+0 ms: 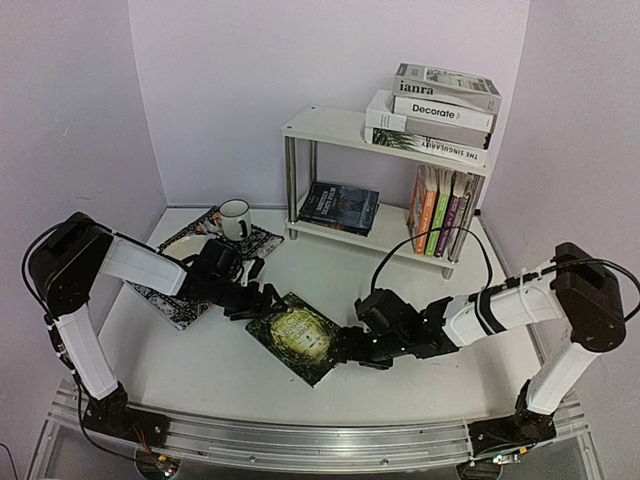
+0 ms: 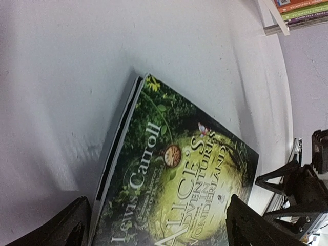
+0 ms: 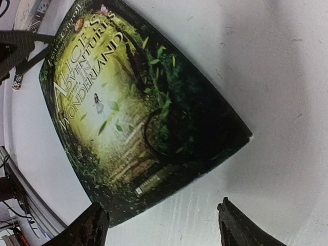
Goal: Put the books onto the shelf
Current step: Adjust the book at the center of the board.
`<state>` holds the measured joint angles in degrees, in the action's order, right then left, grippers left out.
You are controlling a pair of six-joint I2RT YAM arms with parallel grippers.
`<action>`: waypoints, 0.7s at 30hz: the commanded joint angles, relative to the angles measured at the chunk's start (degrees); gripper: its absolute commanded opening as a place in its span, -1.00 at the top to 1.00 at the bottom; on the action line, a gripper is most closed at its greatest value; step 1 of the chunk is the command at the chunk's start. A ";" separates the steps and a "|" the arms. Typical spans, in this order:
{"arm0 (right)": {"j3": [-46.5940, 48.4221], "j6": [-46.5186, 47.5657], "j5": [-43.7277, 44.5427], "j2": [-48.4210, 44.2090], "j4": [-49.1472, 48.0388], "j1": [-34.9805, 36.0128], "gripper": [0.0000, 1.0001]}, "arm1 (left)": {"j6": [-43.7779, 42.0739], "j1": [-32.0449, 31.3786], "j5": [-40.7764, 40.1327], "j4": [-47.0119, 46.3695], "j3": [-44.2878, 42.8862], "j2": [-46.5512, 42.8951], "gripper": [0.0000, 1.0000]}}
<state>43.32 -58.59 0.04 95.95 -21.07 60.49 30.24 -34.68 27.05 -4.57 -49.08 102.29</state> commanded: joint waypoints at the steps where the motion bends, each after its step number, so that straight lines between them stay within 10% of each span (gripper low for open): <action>1: 2.81 2.98 -2.82 1.87 0.68 -3.54 -0.42 | 3.42 -0.15 -0.91 2.85 5.56 -5.23 -0.86; 21: 12.06 13.21 -7.95 8.18 4.56 -8.97 -0.40 | 15.38 -4.61 -5.95 -0.61 15.55 -18.55 -0.85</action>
<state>52.03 -49.59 -7.49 104.03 -19.05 51.45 43.59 -38.32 22.41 -3.65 -34.28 87.42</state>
